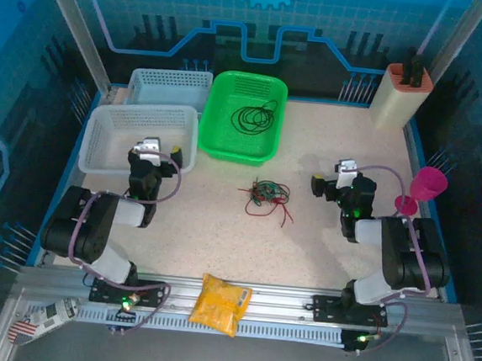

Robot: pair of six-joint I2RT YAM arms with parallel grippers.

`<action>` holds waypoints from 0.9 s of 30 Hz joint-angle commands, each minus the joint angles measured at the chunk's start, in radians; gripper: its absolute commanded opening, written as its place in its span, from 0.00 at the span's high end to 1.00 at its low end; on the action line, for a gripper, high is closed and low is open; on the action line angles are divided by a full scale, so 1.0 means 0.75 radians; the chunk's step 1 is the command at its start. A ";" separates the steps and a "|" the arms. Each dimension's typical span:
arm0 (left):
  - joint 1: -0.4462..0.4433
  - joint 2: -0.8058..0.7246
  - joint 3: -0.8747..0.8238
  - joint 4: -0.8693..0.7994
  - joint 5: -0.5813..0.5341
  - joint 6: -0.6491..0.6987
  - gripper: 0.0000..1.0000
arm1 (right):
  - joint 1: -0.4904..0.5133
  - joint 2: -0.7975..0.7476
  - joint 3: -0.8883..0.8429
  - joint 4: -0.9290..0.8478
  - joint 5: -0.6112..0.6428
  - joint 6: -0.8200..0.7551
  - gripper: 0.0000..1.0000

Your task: Untangle the cables

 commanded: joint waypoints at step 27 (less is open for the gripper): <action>0.045 0.022 0.003 -0.167 0.052 -0.022 0.01 | 0.018 0.004 0.027 0.004 0.033 -0.020 0.00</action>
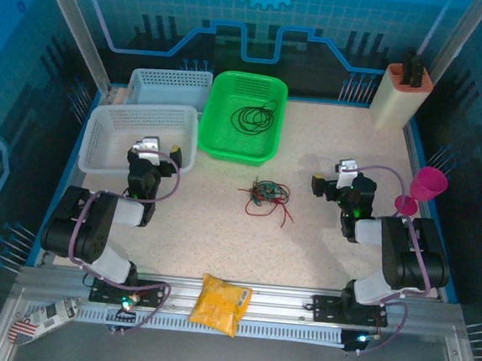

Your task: Untangle the cables

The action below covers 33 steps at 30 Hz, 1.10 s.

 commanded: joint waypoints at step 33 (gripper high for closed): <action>-0.203 -0.863 0.224 -1.746 1.086 -0.868 0.18 | 0.353 -0.108 0.712 -1.705 -0.537 0.401 0.35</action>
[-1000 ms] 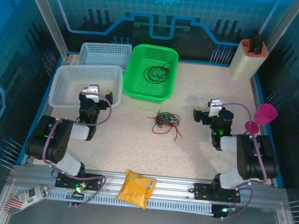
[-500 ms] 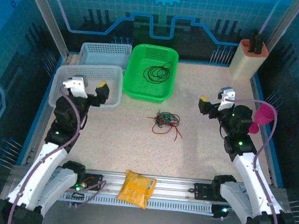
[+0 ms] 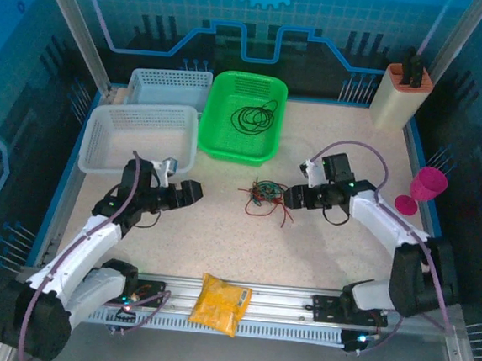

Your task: Untangle the cables

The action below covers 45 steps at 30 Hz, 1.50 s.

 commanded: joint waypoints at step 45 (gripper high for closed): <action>-0.234 0.357 0.036 0.501 0.016 -0.194 0.21 | 0.082 0.084 0.071 0.225 -0.166 0.295 1.00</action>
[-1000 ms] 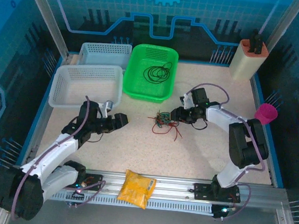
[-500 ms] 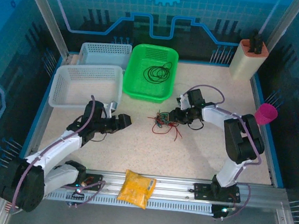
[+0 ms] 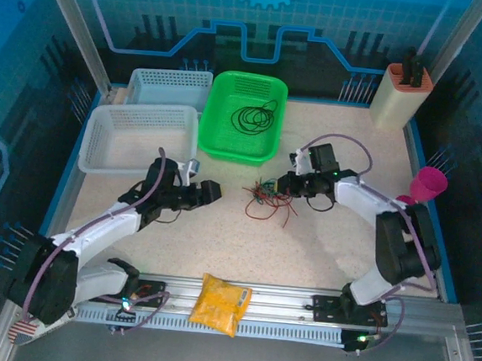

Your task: Untangle the cables

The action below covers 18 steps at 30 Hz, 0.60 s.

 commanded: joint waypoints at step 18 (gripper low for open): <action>-0.160 0.127 0.074 0.680 0.234 -0.210 0.15 | 0.068 -0.448 -0.001 -0.037 -0.194 0.114 1.00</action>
